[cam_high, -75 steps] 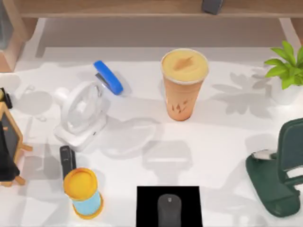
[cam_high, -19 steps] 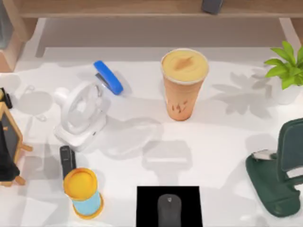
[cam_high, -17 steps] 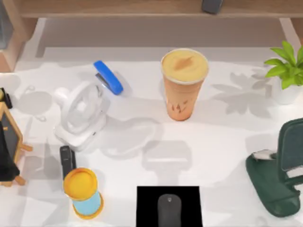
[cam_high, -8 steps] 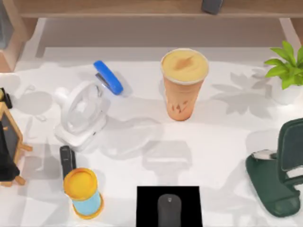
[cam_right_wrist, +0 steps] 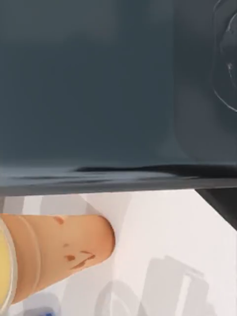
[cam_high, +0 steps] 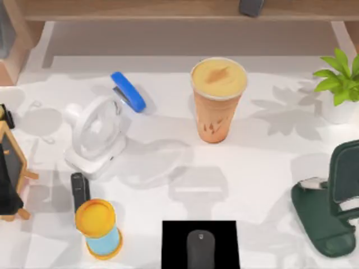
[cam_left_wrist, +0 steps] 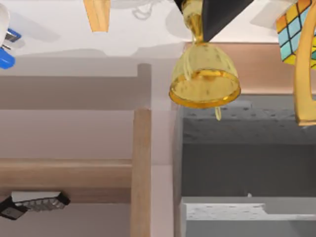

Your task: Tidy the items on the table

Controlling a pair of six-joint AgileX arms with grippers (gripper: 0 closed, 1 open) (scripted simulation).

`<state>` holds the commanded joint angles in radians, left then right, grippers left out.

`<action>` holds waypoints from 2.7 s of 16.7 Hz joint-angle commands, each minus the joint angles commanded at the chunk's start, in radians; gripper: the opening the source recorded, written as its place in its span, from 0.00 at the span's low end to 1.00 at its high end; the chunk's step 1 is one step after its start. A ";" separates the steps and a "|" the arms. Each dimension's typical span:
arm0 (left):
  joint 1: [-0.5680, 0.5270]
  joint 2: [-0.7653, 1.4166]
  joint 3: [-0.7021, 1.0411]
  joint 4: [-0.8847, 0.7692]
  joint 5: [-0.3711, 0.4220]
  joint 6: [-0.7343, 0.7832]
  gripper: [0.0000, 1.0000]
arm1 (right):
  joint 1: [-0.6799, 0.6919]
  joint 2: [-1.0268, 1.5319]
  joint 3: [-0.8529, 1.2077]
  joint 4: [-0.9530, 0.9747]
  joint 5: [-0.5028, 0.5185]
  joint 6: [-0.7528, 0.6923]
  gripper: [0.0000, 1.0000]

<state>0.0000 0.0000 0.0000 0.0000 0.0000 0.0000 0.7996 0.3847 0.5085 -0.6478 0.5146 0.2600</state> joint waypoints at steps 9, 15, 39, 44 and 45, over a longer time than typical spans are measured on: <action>0.000 0.000 0.000 0.000 0.000 0.000 1.00 | -0.153 0.102 -0.058 0.172 -0.152 -0.058 0.00; 0.000 0.000 0.000 0.000 0.000 0.000 1.00 | -0.191 0.183 -0.098 0.314 -0.171 -0.102 0.00; 0.000 0.000 0.000 0.000 0.000 0.000 1.00 | -0.191 0.184 -0.099 0.315 -0.171 -0.103 1.00; 0.000 0.000 0.000 0.000 0.000 0.000 1.00 | -0.161 0.147 -0.088 0.280 -0.154 -0.101 1.00; 0.000 0.000 0.000 0.000 0.000 0.000 1.00 | -0.138 0.116 -0.081 0.253 -0.144 -0.103 1.00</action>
<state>0.0000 0.0000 0.0000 0.0000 0.0000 0.0000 0.6614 0.5003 0.4276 -0.3953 0.3704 0.1567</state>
